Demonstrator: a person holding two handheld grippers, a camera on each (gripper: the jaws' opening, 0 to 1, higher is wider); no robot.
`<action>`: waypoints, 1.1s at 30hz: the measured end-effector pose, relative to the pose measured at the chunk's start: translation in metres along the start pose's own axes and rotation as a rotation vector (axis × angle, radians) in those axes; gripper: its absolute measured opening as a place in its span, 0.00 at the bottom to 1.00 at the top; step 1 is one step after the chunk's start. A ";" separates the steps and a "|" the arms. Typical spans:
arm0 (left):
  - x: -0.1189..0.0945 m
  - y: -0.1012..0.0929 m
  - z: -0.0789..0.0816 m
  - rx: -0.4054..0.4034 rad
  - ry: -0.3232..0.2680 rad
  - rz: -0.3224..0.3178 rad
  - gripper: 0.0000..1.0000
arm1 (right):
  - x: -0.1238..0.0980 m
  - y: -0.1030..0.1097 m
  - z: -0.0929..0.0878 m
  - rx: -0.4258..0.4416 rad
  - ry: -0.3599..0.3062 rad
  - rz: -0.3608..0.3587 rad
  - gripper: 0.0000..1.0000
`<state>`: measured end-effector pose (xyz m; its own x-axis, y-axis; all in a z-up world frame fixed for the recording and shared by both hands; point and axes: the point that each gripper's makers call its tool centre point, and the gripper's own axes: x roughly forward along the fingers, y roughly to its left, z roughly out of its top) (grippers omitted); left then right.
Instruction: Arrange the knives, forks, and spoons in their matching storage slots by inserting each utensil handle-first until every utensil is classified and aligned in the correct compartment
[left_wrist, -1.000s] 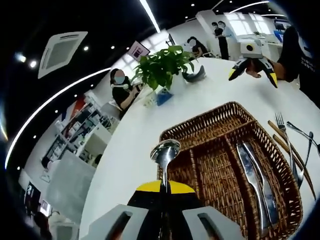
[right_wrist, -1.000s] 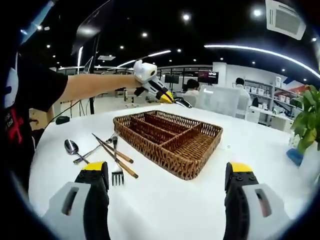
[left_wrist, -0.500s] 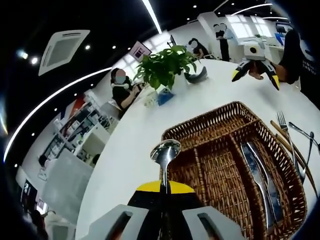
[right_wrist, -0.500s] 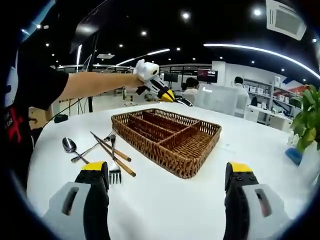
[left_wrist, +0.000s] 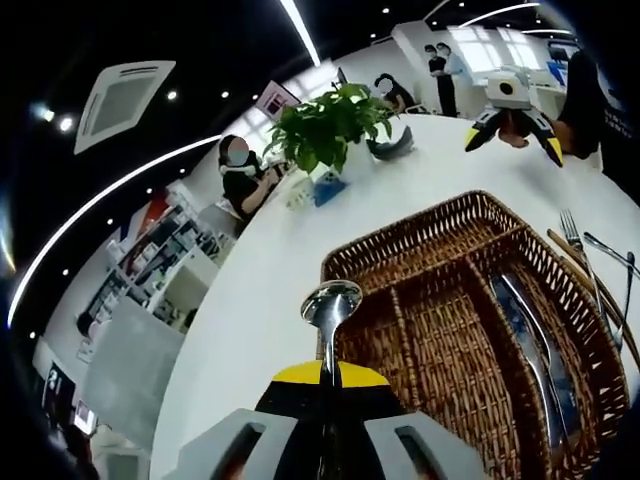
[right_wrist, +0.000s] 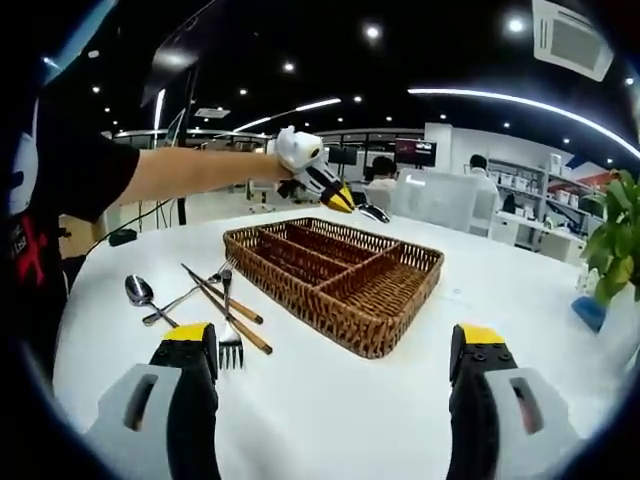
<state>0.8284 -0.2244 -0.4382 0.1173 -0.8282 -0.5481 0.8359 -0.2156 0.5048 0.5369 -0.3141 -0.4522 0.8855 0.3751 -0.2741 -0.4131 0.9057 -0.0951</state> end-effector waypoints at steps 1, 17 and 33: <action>0.001 0.000 -0.001 -0.003 0.000 -0.002 0.01 | 0.000 0.000 -0.001 0.000 0.002 0.001 0.99; 0.020 -0.013 -0.023 -0.030 0.029 -0.014 0.01 | 0.001 0.005 -0.003 -0.007 0.005 0.011 0.99; 0.034 -0.011 -0.040 -0.065 0.021 -0.037 0.00 | 0.005 0.004 -0.002 0.003 0.012 0.017 0.99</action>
<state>0.8443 -0.2294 -0.4891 0.0959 -0.8092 -0.5796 0.8728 -0.2116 0.4398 0.5396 -0.3095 -0.4562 0.8755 0.3884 -0.2874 -0.4277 0.8997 -0.0871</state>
